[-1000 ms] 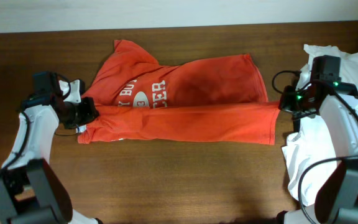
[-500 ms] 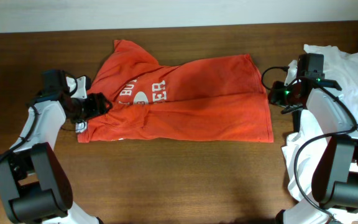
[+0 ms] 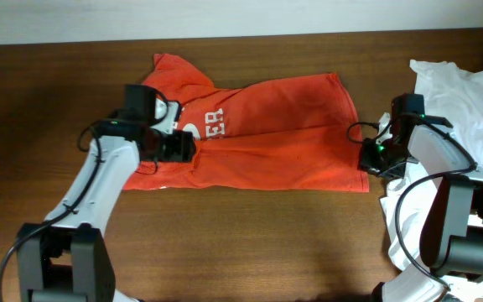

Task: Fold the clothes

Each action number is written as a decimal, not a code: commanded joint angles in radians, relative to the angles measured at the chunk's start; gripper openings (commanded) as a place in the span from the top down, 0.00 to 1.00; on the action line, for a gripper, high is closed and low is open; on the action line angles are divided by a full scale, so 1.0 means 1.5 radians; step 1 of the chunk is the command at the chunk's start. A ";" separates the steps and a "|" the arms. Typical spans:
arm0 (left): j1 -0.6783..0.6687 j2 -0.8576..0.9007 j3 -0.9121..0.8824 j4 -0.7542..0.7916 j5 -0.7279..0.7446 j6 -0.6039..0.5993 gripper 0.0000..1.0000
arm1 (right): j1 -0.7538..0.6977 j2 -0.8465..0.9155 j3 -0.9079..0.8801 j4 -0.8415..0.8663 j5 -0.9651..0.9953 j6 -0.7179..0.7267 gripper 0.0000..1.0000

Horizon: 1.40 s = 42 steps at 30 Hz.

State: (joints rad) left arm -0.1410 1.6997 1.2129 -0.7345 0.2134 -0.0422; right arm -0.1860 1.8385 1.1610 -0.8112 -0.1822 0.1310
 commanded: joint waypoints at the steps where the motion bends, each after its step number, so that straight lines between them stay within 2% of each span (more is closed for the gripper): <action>1: -0.028 0.014 -0.049 0.013 -0.091 0.008 0.26 | 0.002 0.007 -0.015 0.009 0.004 0.001 0.71; 5: -0.031 0.046 -0.078 0.050 -0.106 0.008 0.27 | 0.002 0.007 -0.019 0.009 0.004 0.001 0.72; 9: -0.031 0.082 -0.078 0.076 -0.108 0.008 0.33 | 0.002 0.007 -0.019 0.009 0.004 0.001 0.71; 11: -0.031 0.085 -0.078 0.087 -0.108 0.008 0.52 | 0.002 0.007 -0.019 0.009 0.004 0.001 0.71; 14: -0.031 0.085 -0.078 0.104 -0.108 0.008 0.97 | 0.002 0.007 -0.019 0.009 0.004 0.000 0.71; 15: -0.031 0.085 -0.073 0.106 -0.108 0.008 0.99 | 0.002 0.007 -0.019 0.009 0.004 0.001 0.71; 17: -0.031 0.083 -0.045 0.106 -0.108 0.008 1.00 | 0.002 0.007 -0.019 0.009 0.004 0.000 0.71; 20: -0.030 0.081 0.071 0.108 -0.124 0.008 1.00 | 0.002 0.007 -0.019 0.010 0.004 0.000 0.71; 21: -0.030 0.081 0.119 0.126 -0.158 0.008 1.00 | 0.002 0.007 -0.019 0.010 0.004 0.000 0.71; 22: -0.028 0.081 0.141 0.149 -0.176 0.008 0.72 | 0.002 0.007 -0.019 0.010 0.004 0.000 0.71; 23: -0.024 0.081 0.148 0.164 -0.175 0.008 0.39 | 0.002 0.007 -0.019 0.010 0.004 0.000 0.71; 24: -0.021 0.081 0.148 0.157 -0.168 0.008 0.20 | 0.002 0.007 -0.019 0.010 0.004 0.000 0.71; 26: -0.021 0.082 0.145 0.058 -0.170 0.008 0.06 | 0.002 0.007 -0.019 0.010 0.004 0.000 0.71; 29: -0.013 0.082 0.136 -0.111 -0.178 0.004 0.04 | 0.002 0.007 -0.019 0.009 0.006 0.000 0.71; 31: 0.021 0.082 0.121 -0.191 -0.178 -0.062 0.03 | 0.002 0.007 -0.019 0.009 0.006 0.000 0.71; 33: 0.063 0.082 0.110 -0.190 -0.176 -0.087 0.01 | 0.002 0.007 -0.019 0.007 0.006 0.000 0.70; 36: 0.102 0.083 0.109 -0.117 -0.168 -0.086 0.01 | 0.002 0.007 -0.019 0.005 0.006 0.000 0.70; 39: 0.103 0.095 0.108 -0.076 -0.125 -0.086 0.11 | 0.002 0.007 -0.019 0.002 0.006 0.000 0.70; 40: 0.103 0.109 0.108 -0.071 -0.122 -0.086 0.22 | 0.002 0.007 -0.019 0.002 0.006 0.000 0.70; 42: 0.103 0.137 0.108 -0.068 -0.122 -0.086 0.32 | 0.002 0.007 -0.019 0.003 0.006 0.001 0.70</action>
State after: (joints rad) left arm 0.0162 1.8362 1.3800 -0.8402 0.0013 -0.1669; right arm -0.1860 1.8393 1.1404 -0.8055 -0.1818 0.1310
